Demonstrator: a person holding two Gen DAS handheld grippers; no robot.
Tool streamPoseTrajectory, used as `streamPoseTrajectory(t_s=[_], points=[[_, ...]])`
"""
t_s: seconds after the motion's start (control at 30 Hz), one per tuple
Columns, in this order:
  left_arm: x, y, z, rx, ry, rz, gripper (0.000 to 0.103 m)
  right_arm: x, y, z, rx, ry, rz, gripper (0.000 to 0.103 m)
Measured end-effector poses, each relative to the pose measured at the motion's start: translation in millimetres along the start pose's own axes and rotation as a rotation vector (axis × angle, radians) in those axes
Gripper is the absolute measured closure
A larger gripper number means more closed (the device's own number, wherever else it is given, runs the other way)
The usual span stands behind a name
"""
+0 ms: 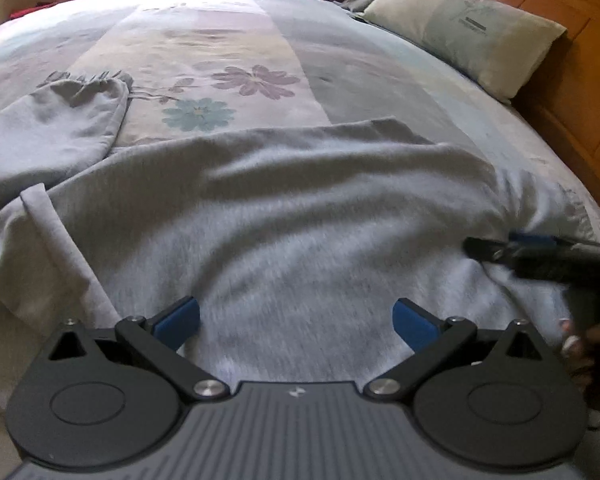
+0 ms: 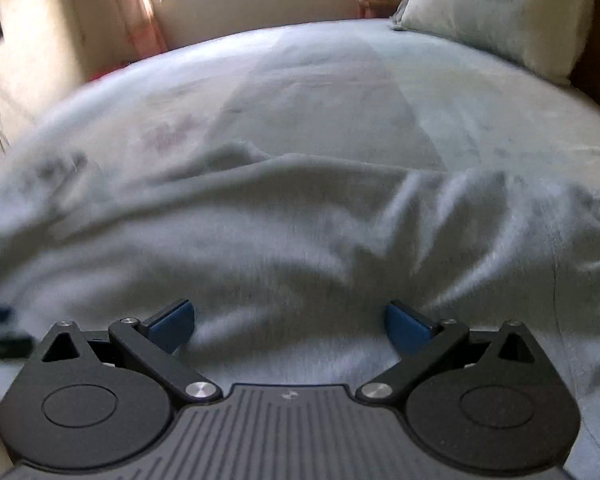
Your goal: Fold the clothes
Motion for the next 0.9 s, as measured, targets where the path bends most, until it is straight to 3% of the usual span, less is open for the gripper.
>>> streamPoseTrajectory(t_s=[0.13, 0.27, 0.47, 0.6, 0.9], points=[[-11.4, 7.7, 6.8, 0.019, 0.018, -0.017, 0.001, 10.7, 4.8, 1.8, -0.015, 0.043, -0.028, 0.000], [-43.0, 17.1, 15.9, -0.023, -0.031, -0.064, 0.001, 14.6, 6.7, 2.2, -0.025, 0.058, -0.033, 0.000], [-89.9, 10.3, 37.4, -0.237, -0.145, -0.094, 0.001, 13.0, 6.7, 1.7, -0.022, 0.061, -0.047, 0.000], [-108.1, -12.9, 56.7, -0.329, -0.158, -0.025, 0.001, 14.5, 6.4, 2.2, -0.018, 0.064, -0.053, 0.000], [-92.0, -0.4, 90.7, -0.249, -0.023, 0.014, 0.001, 15.2, 5.6, 2.4, -0.019, 0.067, -0.061, 0.000]])
Point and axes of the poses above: each gripper's, at about its wrist camera, not at the fingertips, and y roughly against the way its jaws point, z to its left, x to its underside, the point moved 1 cm from there along -y, roughly the way its jaws point, and after that the axes turned 15 degrees about -x, right-handed, at the moved point
